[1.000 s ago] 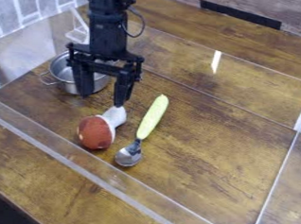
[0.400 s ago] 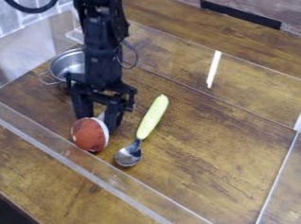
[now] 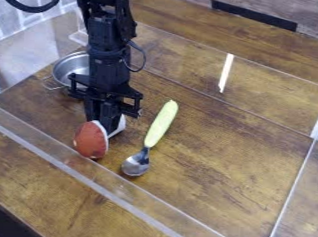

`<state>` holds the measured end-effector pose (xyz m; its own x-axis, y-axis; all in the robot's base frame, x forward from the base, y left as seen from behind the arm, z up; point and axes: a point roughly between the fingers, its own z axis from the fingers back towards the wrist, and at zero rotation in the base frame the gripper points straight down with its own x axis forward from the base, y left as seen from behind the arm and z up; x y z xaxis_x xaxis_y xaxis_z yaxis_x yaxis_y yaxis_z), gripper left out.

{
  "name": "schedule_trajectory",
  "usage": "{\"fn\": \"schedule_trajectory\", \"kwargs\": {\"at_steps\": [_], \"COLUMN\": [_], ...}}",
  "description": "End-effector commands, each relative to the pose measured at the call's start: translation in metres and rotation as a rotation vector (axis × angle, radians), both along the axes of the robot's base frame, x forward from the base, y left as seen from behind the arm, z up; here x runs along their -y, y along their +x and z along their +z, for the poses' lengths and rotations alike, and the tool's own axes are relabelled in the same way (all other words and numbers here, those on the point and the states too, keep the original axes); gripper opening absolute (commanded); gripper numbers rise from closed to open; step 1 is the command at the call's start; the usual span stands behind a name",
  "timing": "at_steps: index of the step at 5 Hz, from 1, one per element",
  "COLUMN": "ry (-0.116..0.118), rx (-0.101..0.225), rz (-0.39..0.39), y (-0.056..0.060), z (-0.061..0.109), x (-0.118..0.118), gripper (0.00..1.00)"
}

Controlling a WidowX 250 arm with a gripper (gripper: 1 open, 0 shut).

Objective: Put the mushroom in the silver pot

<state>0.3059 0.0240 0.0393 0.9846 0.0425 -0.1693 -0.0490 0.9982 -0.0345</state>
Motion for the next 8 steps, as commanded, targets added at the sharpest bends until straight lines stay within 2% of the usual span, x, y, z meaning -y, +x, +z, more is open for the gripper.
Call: {"fn": "schedule_trajectory", "kwargs": {"at_steps": [1, 2, 3, 4, 6, 7, 8], "ry": [0.001, -0.001, 0.008, 0.018, 0.041, 0.055, 0.065], "rx": [0.084, 0.111, 0.137, 0.160, 0.181, 0.196, 0.207], "rz": [-0.053, -0.092, -0.150, -0.200, -0.188, -0.137, -0.082], "y": [0.009, 0.008, 0.010, 0.010, 0.015, 0.019, 0.020], "z": [0.041, 0.068, 0.092, 0.101, 0.095, 0.114, 0.127], "x": [0.008, 0.014, 0.017, 0.017, -0.008, -0.010, -0.012], "gripper": [0.00, 0.00, 0.00, 0.00, 0.00, 0.00, 1.00]}}
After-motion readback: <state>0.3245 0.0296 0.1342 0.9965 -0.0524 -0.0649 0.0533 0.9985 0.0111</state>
